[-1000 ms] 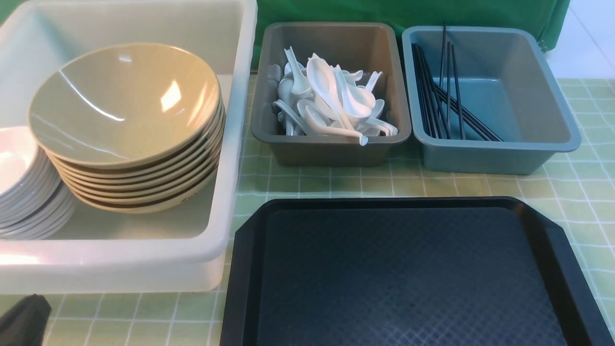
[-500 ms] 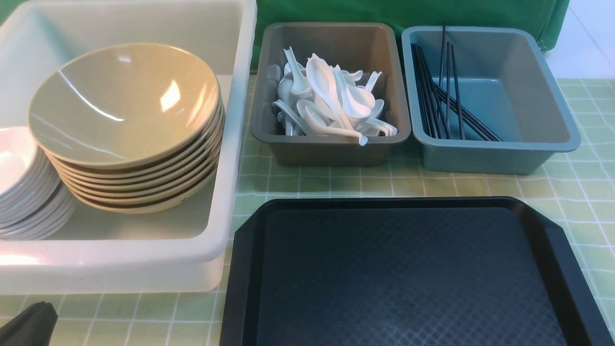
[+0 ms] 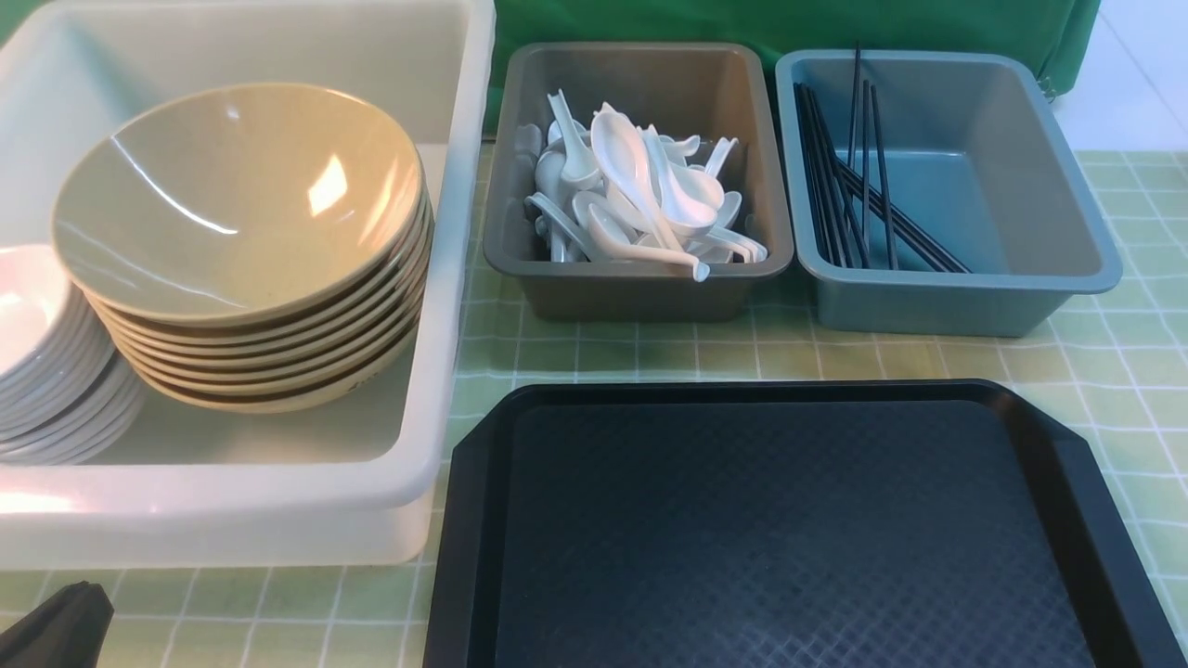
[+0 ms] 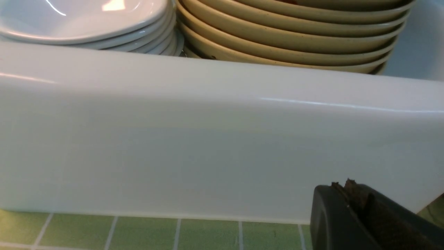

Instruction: On green table put chopsticks spoon bowls plates into blue grey white boxes.

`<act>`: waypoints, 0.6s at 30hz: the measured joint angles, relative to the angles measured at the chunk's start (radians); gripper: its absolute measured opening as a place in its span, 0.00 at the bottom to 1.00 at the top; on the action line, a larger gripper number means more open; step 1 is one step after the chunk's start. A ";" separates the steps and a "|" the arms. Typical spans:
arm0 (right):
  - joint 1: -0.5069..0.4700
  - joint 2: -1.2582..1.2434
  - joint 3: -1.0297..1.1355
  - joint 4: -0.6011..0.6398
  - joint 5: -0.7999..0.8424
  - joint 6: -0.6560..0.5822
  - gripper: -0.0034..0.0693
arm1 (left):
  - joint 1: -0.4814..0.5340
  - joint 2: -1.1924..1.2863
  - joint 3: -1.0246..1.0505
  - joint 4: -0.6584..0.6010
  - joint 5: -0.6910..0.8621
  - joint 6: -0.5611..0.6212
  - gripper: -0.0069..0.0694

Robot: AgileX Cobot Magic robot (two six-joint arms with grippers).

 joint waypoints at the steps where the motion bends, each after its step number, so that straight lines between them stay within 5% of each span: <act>1: 0.000 0.000 0.000 0.000 0.000 0.000 0.15 | 0.000 0.000 0.000 0.000 0.000 0.000 0.09; 12: -0.006 0.000 0.000 0.000 0.000 -0.004 0.16 | 0.000 0.000 0.000 0.000 -0.001 0.000 0.09; 18: -0.114 -0.001 0.000 -0.030 -0.004 -0.178 0.17 | 0.000 0.000 0.000 0.000 -0.002 0.000 0.09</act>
